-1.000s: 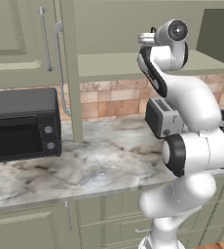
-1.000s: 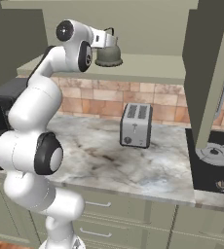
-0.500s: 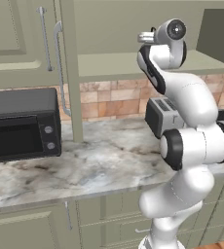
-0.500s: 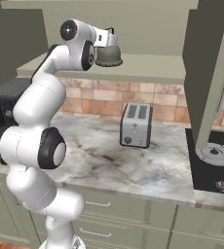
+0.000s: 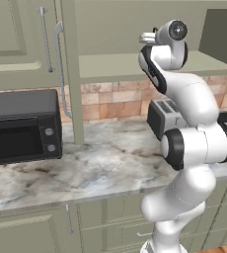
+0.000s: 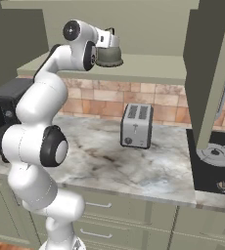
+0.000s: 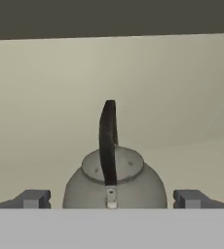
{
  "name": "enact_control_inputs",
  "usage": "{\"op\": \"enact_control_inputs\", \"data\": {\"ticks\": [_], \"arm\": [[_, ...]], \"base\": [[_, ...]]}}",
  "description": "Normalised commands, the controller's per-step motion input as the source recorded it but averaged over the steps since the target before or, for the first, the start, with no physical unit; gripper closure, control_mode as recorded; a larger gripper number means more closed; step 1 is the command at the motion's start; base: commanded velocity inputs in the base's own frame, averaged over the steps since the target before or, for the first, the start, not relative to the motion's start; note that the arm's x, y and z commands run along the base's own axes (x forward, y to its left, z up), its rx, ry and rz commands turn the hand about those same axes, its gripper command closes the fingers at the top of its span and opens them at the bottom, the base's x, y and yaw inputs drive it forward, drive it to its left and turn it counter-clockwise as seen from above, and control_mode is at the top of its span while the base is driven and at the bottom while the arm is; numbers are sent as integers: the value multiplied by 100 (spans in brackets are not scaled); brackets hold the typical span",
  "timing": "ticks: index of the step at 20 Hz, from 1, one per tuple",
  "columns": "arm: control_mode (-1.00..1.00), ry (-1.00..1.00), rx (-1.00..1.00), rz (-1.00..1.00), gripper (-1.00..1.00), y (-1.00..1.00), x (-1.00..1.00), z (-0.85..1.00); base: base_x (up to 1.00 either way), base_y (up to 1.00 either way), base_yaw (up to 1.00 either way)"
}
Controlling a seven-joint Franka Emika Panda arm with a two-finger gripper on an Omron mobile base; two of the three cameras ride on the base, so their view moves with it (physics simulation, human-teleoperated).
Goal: Open the cabinet, pick the kettle from the cabinet, and place it in the sink.
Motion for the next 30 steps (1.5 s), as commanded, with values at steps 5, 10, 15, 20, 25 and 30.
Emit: {"op": "enact_control_inputs", "data": {"ticks": [5,10,15,20,25,30], "arm": [[-100,0,2,0,-100,-4,12,-1],[-100,0,1,0,-100,-8,12,0],[-100,0,0,0,-100,-5,9,0],[-100,0,0,0,-100,-1,7,0],[-100,0,0,0,-100,0,5,0],[-100,0,0,0,-100,0,9,0]], "base": [[0,0,0],[0,0,0],[0,0,0],[0,0,0],[0,0,0],[0,0,0]]}}
